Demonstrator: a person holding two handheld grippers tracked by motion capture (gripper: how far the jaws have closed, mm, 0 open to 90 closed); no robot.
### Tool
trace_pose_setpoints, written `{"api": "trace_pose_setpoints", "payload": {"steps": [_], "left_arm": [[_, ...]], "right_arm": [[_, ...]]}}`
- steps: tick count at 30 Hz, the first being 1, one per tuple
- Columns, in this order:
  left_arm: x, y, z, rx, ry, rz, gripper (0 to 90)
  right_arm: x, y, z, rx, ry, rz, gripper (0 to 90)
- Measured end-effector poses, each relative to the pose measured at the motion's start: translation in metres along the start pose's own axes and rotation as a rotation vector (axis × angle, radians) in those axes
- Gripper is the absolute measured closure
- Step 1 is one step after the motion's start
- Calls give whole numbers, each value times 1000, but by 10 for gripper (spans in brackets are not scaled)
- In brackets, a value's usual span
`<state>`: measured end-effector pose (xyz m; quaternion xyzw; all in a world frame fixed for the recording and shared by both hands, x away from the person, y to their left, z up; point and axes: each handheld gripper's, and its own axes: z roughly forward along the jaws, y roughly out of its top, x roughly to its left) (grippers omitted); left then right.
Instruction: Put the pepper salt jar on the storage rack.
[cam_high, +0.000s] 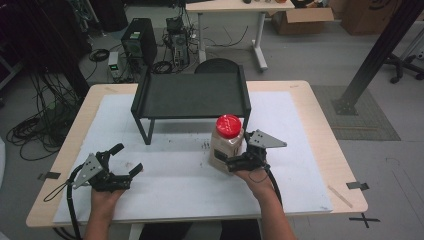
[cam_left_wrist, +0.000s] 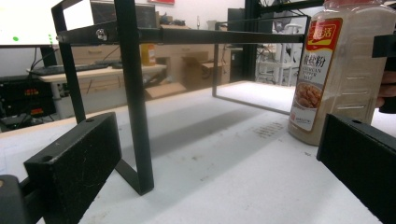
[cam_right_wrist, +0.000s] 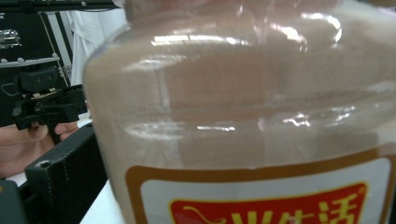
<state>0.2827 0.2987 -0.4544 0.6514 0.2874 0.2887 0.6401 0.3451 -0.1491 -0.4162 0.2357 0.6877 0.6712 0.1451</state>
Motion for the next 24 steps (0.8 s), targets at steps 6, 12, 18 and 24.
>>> {"api": "trace_pose_setpoints", "payload": {"steps": [6,12,18,24], "left_arm": [[0,0,0,0,0,0,2],[0,0,0,0,0,-1,2],[0,0,0,0,1,-2,2],[0,0,0,0,1,-2,2]], "right_arm": [[-2,-3,1,4,-3,8,25],[-2,-4,2,1,1,15,78],[-2,-5,2,2,-2,2,99],[-3,-6,2,6,-3,-9,129]]}}
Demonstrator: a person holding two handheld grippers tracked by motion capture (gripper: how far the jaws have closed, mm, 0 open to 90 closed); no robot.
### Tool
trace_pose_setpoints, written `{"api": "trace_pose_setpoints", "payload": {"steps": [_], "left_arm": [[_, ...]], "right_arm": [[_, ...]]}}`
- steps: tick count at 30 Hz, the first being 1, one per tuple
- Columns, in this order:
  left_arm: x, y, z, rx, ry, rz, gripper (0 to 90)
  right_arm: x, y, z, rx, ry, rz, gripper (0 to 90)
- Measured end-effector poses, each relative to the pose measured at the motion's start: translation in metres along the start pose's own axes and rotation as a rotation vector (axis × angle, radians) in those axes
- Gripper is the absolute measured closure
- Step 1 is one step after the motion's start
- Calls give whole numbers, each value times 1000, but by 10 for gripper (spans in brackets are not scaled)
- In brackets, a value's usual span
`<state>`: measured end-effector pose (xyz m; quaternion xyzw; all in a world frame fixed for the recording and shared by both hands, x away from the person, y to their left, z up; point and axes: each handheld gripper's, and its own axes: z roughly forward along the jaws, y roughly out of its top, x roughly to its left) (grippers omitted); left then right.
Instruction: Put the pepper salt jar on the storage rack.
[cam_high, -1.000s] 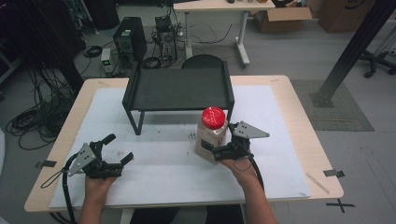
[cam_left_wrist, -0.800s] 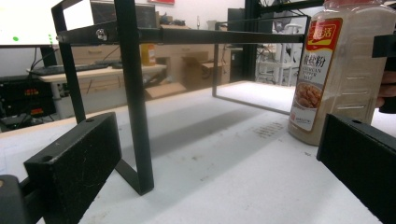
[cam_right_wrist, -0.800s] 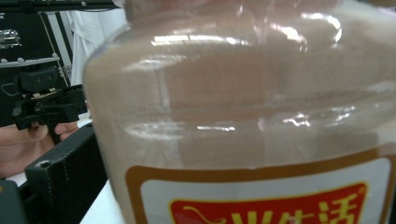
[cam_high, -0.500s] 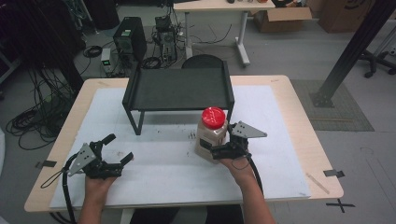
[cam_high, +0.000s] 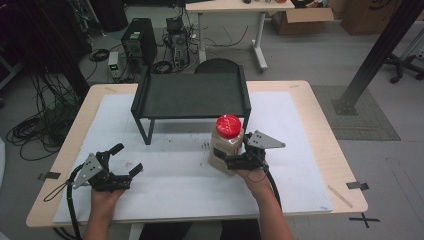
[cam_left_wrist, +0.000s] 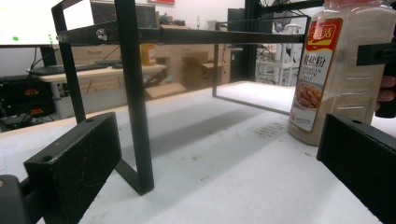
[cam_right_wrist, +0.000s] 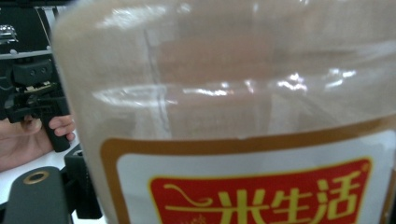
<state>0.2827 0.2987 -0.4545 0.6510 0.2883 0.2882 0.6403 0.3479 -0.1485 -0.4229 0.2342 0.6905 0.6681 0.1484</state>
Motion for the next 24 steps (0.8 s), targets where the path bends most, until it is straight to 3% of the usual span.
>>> {"api": "trace_pose_setpoints", "payload": {"steps": [13,24], "left_arm": [[0,0,0,-1,0,-2,2],[0,0,0,-3,0,-3,2]], "right_arm": [[-1,0,-1,-27,-2,-11,199],[0,0,-3,-8,-16,-81,246]]}}
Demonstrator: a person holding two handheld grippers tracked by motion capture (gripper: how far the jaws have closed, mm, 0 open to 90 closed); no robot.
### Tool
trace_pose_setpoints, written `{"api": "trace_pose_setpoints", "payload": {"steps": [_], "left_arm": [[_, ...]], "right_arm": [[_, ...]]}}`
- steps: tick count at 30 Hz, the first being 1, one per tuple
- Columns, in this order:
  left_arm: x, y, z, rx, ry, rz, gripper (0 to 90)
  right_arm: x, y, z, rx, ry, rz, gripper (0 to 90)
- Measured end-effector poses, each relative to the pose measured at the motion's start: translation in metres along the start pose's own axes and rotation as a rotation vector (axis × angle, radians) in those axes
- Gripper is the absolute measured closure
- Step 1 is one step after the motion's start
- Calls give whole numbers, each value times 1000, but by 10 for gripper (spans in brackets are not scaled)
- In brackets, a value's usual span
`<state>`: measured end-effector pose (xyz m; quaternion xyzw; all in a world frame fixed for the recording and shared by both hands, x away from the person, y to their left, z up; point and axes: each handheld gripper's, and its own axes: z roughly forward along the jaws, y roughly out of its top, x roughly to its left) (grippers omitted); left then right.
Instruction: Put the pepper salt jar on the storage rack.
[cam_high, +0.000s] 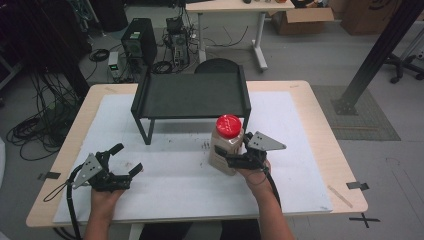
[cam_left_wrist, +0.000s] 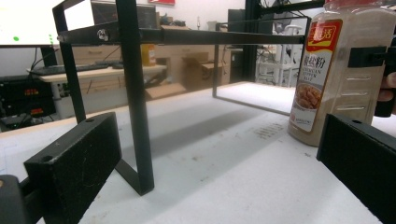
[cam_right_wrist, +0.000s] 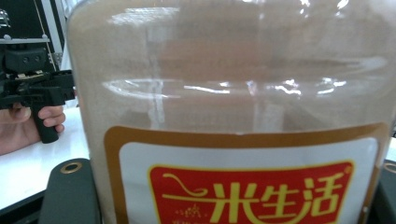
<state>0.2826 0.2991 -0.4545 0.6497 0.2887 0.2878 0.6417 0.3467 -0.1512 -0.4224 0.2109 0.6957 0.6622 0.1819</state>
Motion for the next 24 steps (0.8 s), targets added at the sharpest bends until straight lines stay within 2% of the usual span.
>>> {"api": "trace_pose_setpoints", "payload": {"steps": [11,17,24], "left_arm": [[0,0,0,0,0,0,2],[0,0,0,1,-1,0,2],[0,0,0,1,-1,-2,2]], "right_arm": [[1,1,-1,5,-10,-4,251],[5,2,-1,14,-15,-27,251],[9,5,-1,32,12,-23,250]]}}
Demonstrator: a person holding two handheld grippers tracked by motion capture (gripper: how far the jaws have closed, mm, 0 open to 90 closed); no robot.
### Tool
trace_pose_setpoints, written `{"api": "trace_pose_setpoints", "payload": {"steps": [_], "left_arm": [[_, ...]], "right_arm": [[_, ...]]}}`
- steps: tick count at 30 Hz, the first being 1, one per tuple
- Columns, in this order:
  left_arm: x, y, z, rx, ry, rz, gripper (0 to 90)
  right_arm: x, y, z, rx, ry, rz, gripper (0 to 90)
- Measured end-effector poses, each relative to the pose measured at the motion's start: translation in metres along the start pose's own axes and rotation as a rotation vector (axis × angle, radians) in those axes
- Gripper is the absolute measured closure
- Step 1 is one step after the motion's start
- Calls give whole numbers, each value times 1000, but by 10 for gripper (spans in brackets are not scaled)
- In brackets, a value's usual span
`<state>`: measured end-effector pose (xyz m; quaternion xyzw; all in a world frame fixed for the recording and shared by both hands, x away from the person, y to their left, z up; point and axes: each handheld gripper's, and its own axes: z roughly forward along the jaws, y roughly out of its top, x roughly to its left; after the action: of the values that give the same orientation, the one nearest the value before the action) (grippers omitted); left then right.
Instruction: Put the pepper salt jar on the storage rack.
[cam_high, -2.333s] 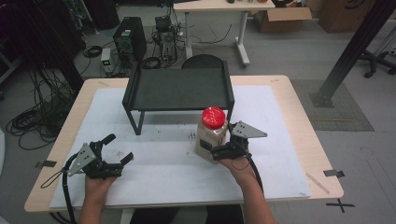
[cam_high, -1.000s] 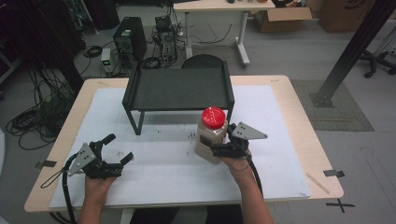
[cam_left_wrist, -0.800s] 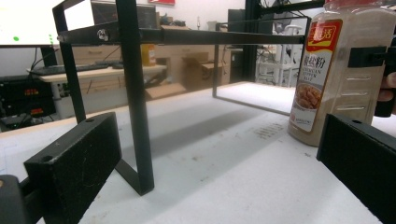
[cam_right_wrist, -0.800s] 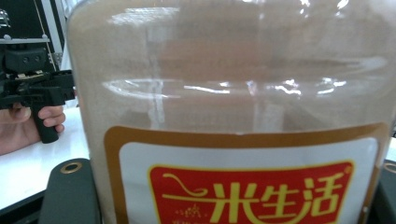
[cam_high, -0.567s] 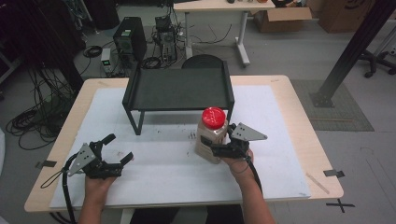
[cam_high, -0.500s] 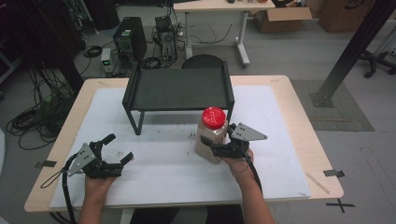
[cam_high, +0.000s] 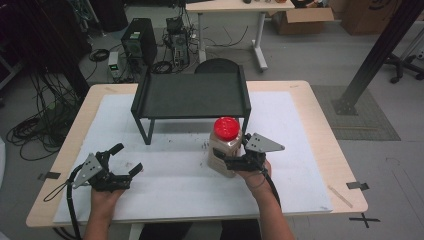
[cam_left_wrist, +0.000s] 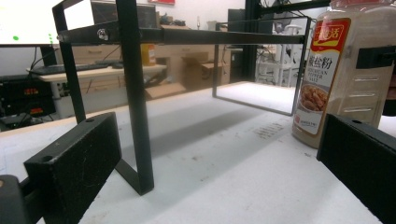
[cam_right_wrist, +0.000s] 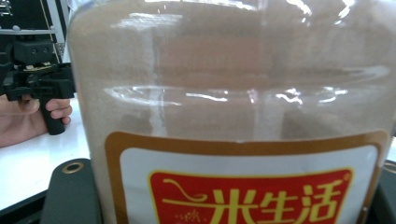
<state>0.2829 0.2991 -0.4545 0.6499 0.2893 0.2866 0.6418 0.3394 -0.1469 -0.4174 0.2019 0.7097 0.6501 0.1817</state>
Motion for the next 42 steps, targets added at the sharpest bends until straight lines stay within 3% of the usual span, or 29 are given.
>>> {"api": "trace_pose_setpoints", "payload": {"steps": [7,14,24,42], "left_arm": [[0,0,0,0,0,1,2],[0,0,0,1,1,2,2],[0,0,0,0,1,3,2],[0,0,0,0,1,3,2]], "right_arm": [[1,7,-1,5,19,7,250],[0,26,-3,-19,59,22,249],[2,51,0,21,105,4,249],[-5,115,3,-4,133,-28,247]]}}
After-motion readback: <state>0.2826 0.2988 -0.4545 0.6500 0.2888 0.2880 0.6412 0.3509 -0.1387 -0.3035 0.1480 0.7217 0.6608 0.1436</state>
